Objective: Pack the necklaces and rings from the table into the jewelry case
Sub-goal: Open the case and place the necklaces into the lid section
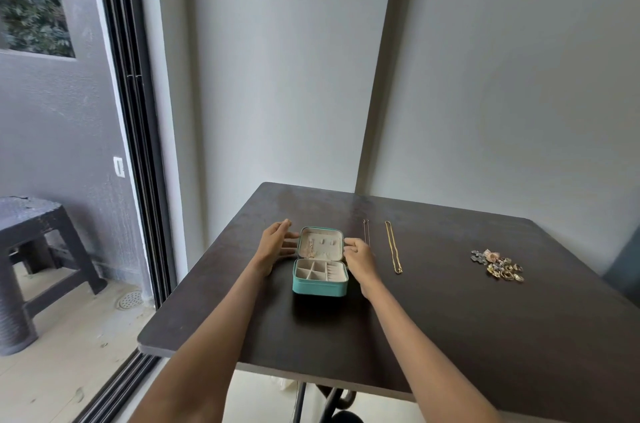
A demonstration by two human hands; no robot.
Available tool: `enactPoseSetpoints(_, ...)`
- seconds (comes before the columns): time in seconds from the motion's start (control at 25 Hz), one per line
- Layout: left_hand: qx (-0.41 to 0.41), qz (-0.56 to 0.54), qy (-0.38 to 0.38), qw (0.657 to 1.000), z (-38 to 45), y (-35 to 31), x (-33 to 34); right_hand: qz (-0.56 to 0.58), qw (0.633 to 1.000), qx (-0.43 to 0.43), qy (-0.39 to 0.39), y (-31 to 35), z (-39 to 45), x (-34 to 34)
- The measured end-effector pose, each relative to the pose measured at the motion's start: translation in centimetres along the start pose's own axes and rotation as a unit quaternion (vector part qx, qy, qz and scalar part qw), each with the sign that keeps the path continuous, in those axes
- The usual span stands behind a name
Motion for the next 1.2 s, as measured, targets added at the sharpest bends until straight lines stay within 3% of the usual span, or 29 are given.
enactPoseSetpoints(0.16,0.054,0.113,-0.042,0.991,0.5,-2.9,1.6,-0.021,0.999,-0.014,-0.019,0.4,1.3,-0.7)
enactPoseSetpoints(0.32,0.086,0.211,-0.003,0.974,1.9,-4.8,6.0,-0.088,0.994,-0.039,-0.042,0.9,3.3,-3.1)
enactPoseSetpoints(0.52,0.097,0.311,0.034,0.945,5.1,-4.3,13.0,-0.207,0.974,0.031,-0.089,-2.9,6.4,-8.6)
enactPoseSetpoints(0.8,0.092,0.338,0.03,0.936,9.9,-4.2,19.8,-0.294,0.954,0.044,-0.038,-5.4,12.8,-9.3)
enactPoseSetpoints(1.12,0.089,0.348,0.043,0.932,13.3,-4.3,22.4,-0.396,0.918,0.011,-0.001,-6.5,15.8,-8.4)
enactPoseSetpoints(1.2,0.09,0.354,0.044,0.93,13.2,-4.1,22.5,-0.352,0.936,0.024,0.007,-7.2,16.1,-8.7)
Point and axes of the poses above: each hand's wrist, its own z-axis towards the middle knuckle, its own x-axis out of the palm, y = z × x, the point moved 1 cm from there along z, towards the middle knuckle, and after that the axes turned 13 degrees about -x, right-handed, at the moved point
